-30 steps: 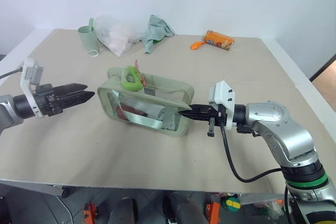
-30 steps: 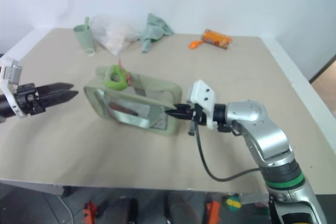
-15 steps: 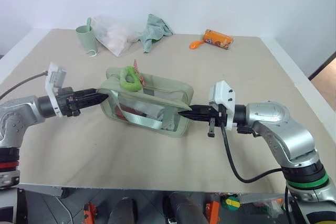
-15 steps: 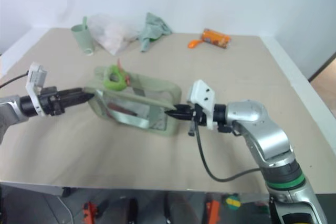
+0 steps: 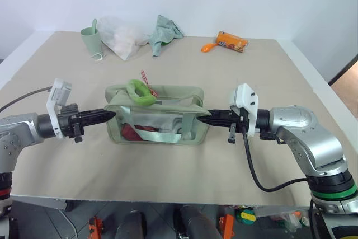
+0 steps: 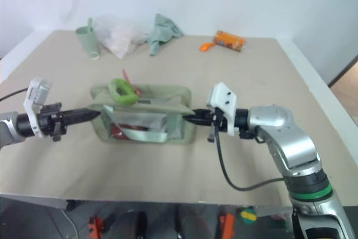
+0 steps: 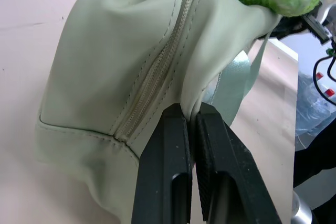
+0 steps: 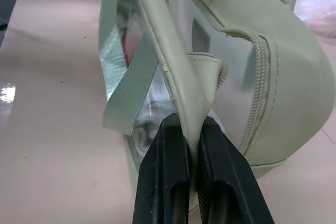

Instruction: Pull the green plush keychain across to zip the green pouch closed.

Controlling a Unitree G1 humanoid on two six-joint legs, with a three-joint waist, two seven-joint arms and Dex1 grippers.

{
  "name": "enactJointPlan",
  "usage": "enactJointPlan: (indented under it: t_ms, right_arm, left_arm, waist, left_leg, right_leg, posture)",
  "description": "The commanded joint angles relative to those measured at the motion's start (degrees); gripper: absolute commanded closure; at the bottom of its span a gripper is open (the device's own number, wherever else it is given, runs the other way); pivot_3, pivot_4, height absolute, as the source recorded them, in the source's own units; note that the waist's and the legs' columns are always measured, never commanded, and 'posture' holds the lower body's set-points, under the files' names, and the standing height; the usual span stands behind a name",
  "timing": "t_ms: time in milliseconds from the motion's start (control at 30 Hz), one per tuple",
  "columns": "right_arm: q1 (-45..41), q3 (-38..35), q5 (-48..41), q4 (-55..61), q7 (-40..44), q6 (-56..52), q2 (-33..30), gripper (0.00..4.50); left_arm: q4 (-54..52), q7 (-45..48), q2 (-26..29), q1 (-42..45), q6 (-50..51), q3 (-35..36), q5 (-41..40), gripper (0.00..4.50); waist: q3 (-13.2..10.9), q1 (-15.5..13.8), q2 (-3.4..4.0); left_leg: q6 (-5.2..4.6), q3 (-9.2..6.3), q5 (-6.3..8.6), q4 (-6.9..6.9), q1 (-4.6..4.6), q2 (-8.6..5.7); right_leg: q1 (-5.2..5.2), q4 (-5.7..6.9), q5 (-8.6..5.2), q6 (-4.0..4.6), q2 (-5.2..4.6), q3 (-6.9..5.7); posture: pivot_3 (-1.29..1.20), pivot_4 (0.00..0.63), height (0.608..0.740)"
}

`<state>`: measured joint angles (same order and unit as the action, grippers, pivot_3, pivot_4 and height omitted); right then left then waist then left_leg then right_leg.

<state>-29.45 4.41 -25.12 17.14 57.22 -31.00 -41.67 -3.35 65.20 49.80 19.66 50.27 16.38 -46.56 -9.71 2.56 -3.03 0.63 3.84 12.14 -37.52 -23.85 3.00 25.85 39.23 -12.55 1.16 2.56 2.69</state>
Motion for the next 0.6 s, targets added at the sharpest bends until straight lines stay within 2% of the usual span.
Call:
enactJointPlan:
  t_ms: [33,300,467,533,600]
  right_arm:
    - [-3.63,-4.77,-5.03,0.49,-0.32,-1.18,1.48,3.51]
    - [-2.13,-10.81,-11.13,0.11,1.82,-5.37,-2.16,0.77]
    - [-9.33,-16.81,-17.69,-1.41,-1.19,-5.13,0.46,0.77]
    - [-14.07,-15.09,-17.81,-1.87,-3.20,-5.33,2.86,0.77]
    - [-17.14,-10.20,-14.14,-1.38,-2.87,-3.18,4.65,0.77]
  left_arm:
    - [-2.01,-1.70,-0.04,-0.83,-0.81,-1.06,1.37,4.50]
    - [-0.26,-3.00,-1.66,-0.33,-2.54,-1.50,2.07,4.50]
    - [-0.39,-3.03,-1.95,-1.29,-2.65,-0.99,1.56,4.50]
    - [-0.33,-3.05,-2.16,-1.42,-2.28,-0.58,0.95,4.50]
    - [-0.43,-3.10,-2.25,-1.71,-2.30,-0.47,0.82,4.50]
  waist:
    - [0.00,-0.01,0.00]
    - [0.00,-0.45,0.01]
    - [-0.04,-0.29,0.10]
    - [-0.05,-0.05,0.13]
    - [-0.06,0.02,0.14]
  left_leg:
    - [0.00,0.00,0.00,-0.01,0.00,-0.01]
    - [0.00,-0.01,0.00,0.00,0.00,-0.08]
    - [-0.01,0.05,0.00,0.00,0.07,-0.09]
    - [-0.05,0.10,-0.03,0.01,0.17,-0.04]
    - [-0.06,0.06,-0.03,0.06,0.44,0.01]
  right_leg:
    - [-0.01,0.00,0.00,0.00,-0.01,0.00]
    - [-0.05,-0.04,-0.01,0.01,-0.08,0.00]
    - [-0.08,-0.04,0.03,-0.05,-0.08,0.06]
    - [-0.13,-0.04,0.07,-0.10,-0.03,0.10]
    - [-0.37,-0.04,0.05,-0.08,0.03,0.05]
  posture:
    - [0.00,0.150,0.737]
    - [0.00,0.150,0.737]
    - [0.00,0.150,0.737]
    - [0.00,0.150,0.737]
    - [0.00,0.150,0.737]
